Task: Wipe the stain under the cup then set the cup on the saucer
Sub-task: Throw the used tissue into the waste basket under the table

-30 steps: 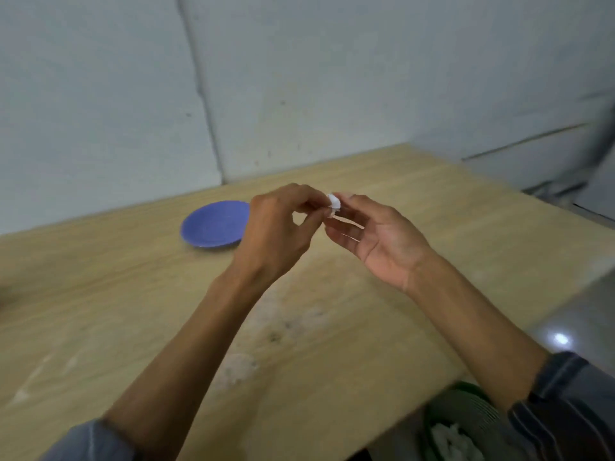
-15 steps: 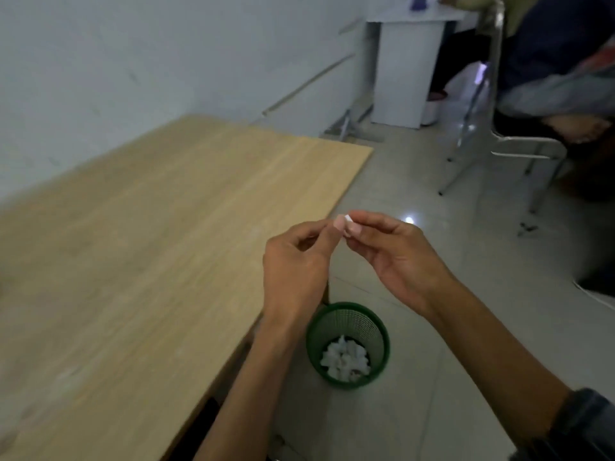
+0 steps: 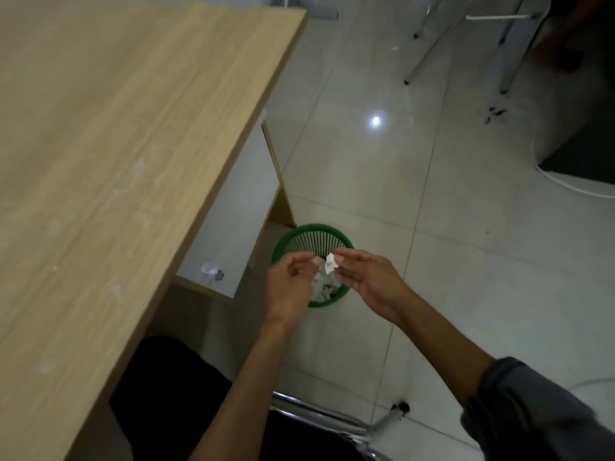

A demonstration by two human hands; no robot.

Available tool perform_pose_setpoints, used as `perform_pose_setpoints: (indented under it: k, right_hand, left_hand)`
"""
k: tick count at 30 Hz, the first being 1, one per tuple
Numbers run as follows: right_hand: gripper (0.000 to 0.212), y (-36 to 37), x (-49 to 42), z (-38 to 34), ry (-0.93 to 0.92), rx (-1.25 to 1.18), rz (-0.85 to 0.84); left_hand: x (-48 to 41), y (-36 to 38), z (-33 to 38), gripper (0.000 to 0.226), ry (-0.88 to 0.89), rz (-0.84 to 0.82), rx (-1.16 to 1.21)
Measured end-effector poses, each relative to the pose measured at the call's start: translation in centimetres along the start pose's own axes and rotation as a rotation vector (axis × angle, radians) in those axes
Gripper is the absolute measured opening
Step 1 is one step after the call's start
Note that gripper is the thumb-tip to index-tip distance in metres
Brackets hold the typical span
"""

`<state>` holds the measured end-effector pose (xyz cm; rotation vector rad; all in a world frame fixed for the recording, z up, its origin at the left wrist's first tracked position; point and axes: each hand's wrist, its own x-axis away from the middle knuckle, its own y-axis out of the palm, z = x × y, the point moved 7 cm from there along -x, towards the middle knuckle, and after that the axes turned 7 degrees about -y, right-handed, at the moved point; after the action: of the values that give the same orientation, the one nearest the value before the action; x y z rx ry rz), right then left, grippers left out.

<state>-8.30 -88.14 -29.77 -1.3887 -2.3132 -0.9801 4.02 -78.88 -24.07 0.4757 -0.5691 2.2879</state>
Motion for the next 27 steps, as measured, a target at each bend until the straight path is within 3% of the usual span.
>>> perform_pose_setpoints:
  k: [2,7,11,13,15,18,23,27]
  right_hand:
    - [0.031,-1.6,-1.7,3.6,0.106,0.026,0.133]
    - [0.036,-3.6,-5.5,9.6,0.237,0.0,0.4]
    - [0.046,-3.5,-8.2,11.3,0.254,-0.027,0.499]
    - [0.051,-3.4,-8.9,11.6,0.275,0.0,0.48]
    - [0.045,-2.8,-9.4,11.6,0.285,0.059,0.358]
    - [0.016,-2.3,-9.6,10.4,0.285,0.139,0.271]
    - [0.01,0.3,-9.7,3.8,0.01,0.446,0.323]
    - [0.021,5.2,-7.3,-5.4,-0.399,0.68,0.186]
  left_hand:
    - [-1.1,-0.4,-2.2,0.009,0.013,-0.003,-0.189]
    - [-2.8,0.0,-5.5,0.017,0.065,-0.242,-0.831]
    - [-3.1,0.2,-4.7,0.021,0.104,-0.295,-0.975]
    - [-3.1,0.6,-3.8,0.019,0.137,-0.302,-0.991]
    - [-3.1,0.8,-2.8,0.021,0.16,-0.285,-0.99]
    - [-2.8,1.0,-1.2,0.023,0.181,-0.27,-0.968]
    - [-2.3,0.8,2.8,0.025,0.246,-0.23,-0.928]
    - [-1.1,0.3,8.2,0.025,0.359,-0.134,-0.884]
